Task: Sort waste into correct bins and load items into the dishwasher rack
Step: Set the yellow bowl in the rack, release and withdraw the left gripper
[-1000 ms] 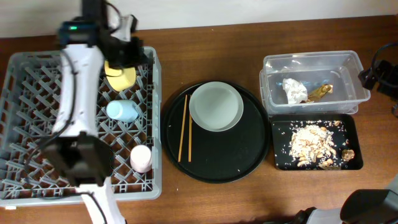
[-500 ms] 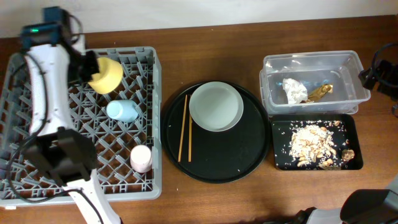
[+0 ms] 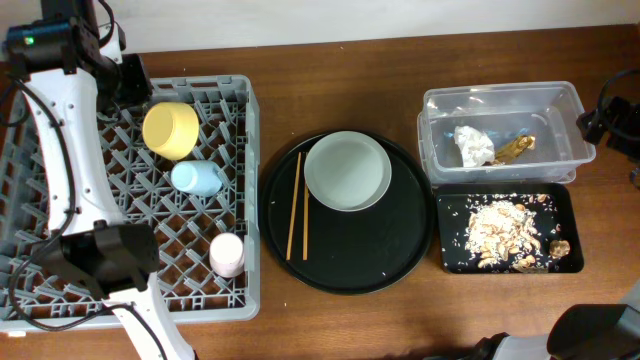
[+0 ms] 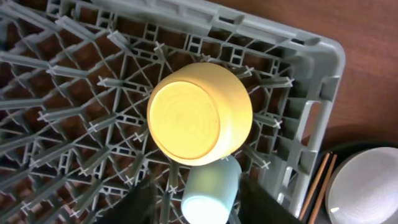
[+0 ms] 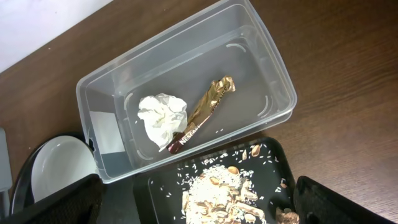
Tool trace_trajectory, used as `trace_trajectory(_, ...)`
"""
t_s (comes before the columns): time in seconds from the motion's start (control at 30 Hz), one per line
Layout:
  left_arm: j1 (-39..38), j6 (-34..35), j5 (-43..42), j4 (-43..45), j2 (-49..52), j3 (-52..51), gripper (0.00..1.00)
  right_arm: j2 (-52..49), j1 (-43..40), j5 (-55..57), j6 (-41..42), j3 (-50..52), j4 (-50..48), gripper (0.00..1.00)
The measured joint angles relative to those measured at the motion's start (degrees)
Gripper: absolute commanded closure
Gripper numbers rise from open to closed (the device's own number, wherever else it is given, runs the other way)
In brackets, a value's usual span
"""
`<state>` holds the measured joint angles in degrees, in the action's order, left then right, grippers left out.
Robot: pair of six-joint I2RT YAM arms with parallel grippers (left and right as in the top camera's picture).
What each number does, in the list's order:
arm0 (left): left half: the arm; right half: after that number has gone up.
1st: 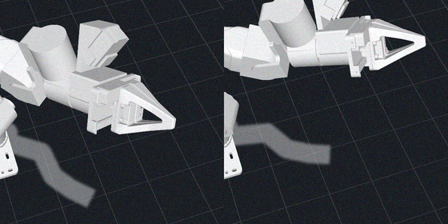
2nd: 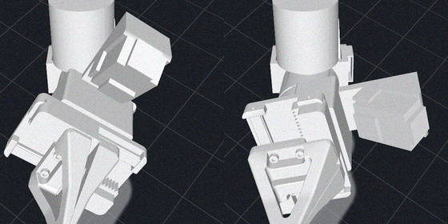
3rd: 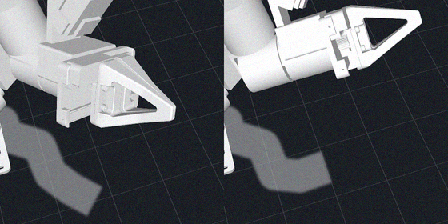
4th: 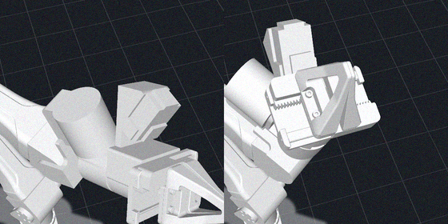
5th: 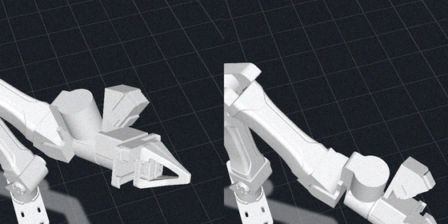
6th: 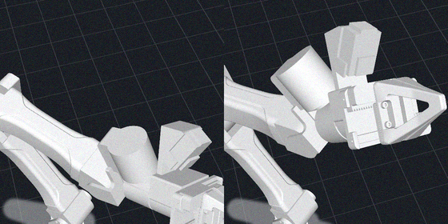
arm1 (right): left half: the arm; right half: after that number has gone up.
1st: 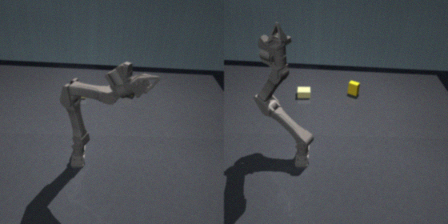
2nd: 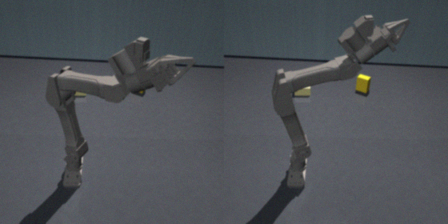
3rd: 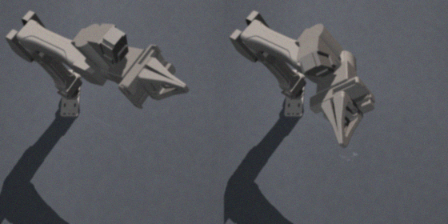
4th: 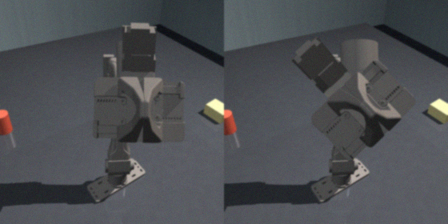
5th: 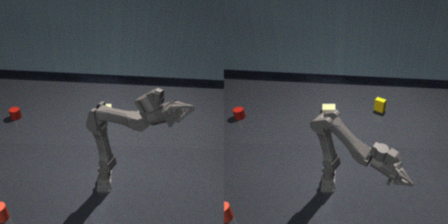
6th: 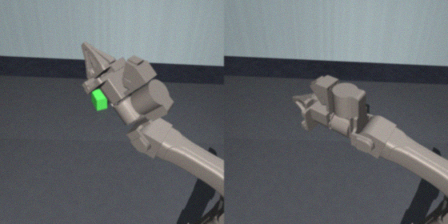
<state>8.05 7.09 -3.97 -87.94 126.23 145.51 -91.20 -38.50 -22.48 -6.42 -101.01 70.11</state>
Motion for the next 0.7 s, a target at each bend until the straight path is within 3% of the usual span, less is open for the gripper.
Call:
trace_trajectory(0.3, 0.0, -0.4, -2.7, 9.5, 0.0, -15.7, 0.46, 0.0, 0.0, 0.0, 0.0, 0.0, 0.0, 0.01)
trace_trajectory(0.47, 0.5, -4.9, -16.4, 17.2, 0.0, -24.9, 0.55, 0.0, 0.0, 0.0, 0.0, 0.0, 0.0, 0.01)
trace_trajectory(0.7, 0.2, -7.8, -38.4, 17.1, 0.0, -24.9, 0.56, 0.0, 0.0, 0.0, 0.0, 0.0, 0.0, 0.01)
